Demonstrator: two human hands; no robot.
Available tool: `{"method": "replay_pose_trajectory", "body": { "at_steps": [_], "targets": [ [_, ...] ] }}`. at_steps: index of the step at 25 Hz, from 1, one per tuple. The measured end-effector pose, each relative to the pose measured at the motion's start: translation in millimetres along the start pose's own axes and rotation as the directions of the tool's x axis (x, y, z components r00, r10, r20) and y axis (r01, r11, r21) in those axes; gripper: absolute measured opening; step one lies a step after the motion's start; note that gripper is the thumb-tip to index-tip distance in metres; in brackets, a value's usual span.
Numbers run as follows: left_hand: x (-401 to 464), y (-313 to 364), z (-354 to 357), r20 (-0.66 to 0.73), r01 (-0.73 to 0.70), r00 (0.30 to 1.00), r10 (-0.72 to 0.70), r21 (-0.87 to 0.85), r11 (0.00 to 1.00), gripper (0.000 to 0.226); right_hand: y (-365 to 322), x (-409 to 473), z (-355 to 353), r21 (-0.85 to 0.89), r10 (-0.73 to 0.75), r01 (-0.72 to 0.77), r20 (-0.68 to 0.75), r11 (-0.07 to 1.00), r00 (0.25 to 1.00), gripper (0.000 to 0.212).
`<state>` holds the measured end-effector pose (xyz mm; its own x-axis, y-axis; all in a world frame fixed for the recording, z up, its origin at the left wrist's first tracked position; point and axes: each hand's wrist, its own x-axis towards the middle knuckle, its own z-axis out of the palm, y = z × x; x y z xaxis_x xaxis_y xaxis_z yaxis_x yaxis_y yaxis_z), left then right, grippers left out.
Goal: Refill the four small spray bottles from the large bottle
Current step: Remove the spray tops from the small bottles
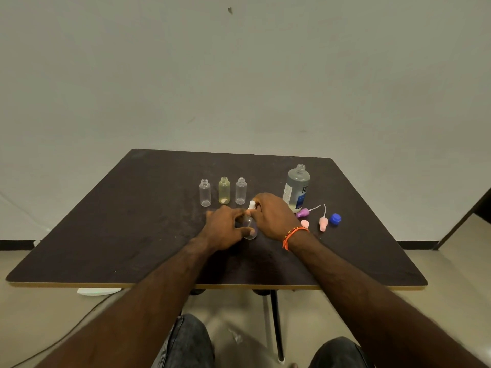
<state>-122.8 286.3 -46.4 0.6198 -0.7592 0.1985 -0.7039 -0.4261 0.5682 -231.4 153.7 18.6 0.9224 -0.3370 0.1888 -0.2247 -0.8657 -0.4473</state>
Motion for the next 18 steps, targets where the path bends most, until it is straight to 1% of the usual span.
{"method": "replay_pose_trajectory", "body": {
  "at_steps": [4, 7, 9, 11, 13, 14, 16, 18],
  "targets": [
    [0.3, 2.2, -2.2, -0.003, -0.005, 1.0, 0.005, -0.002, 1.0, 0.03, 3.9, 2.3, -6.1, 0.02, -0.071, 0.07, 0.061, 0.997, 0.996, 0.013],
    [-2.0, 5.0, -3.1, -0.022, -0.017, 1.0, 0.017, 0.02, 1.0, 0.029, 8.7, 4.9, -14.6, 0.022, -0.108, 0.107, 0.112, 0.994, 0.988, 0.023],
    [-3.7, 5.4, -3.1, -0.034, -0.012, 0.999, 0.013, 0.023, 1.0, 0.03, 6.5, 6.4, -16.7, -0.007, -0.059, 0.06, 0.098, 0.998, 0.994, 0.029],
    [-4.9, 5.7, -3.0, -0.036, -0.006, 0.999, 0.006, 0.022, 1.0, 0.03, 3.6, 8.1, -16.0, -0.026, 0.026, -0.025, 0.053, 0.999, 0.998, 0.034],
    [-4.6, 6.5, -3.6, -0.035, -0.004, 0.999, 0.005, 0.032, 0.999, 0.032, 0.6, 8.3, -14.5, -0.045, 0.071, -0.069, 0.053, 0.997, 0.996, 0.036],
    [-4.5, 6.6, -3.7, -0.031, -0.003, 1.0, 0.004, 0.032, 0.999, 0.033, -0.9, 7.8, -13.7, -0.066, 0.068, -0.064, 0.071, 0.996, 0.995, 0.034],
    [-4.6, 6.0, -3.2, -0.023, 0.001, 1.0, 0.0, 0.02, 1.0, 0.032, -2.6, 7.4, -14.8, -0.122, 0.022, -0.008, 0.117, 0.992, 0.993, 0.029],
    [-4.7, 4.8, -2.8, -0.021, 0.0, 1.0, 0.001, 0.015, 1.0, 0.029, -1.9, 7.6, -17.8, -0.124, -0.034, 0.055, 0.163, 0.991, 0.986, 0.025]
  ]
}}
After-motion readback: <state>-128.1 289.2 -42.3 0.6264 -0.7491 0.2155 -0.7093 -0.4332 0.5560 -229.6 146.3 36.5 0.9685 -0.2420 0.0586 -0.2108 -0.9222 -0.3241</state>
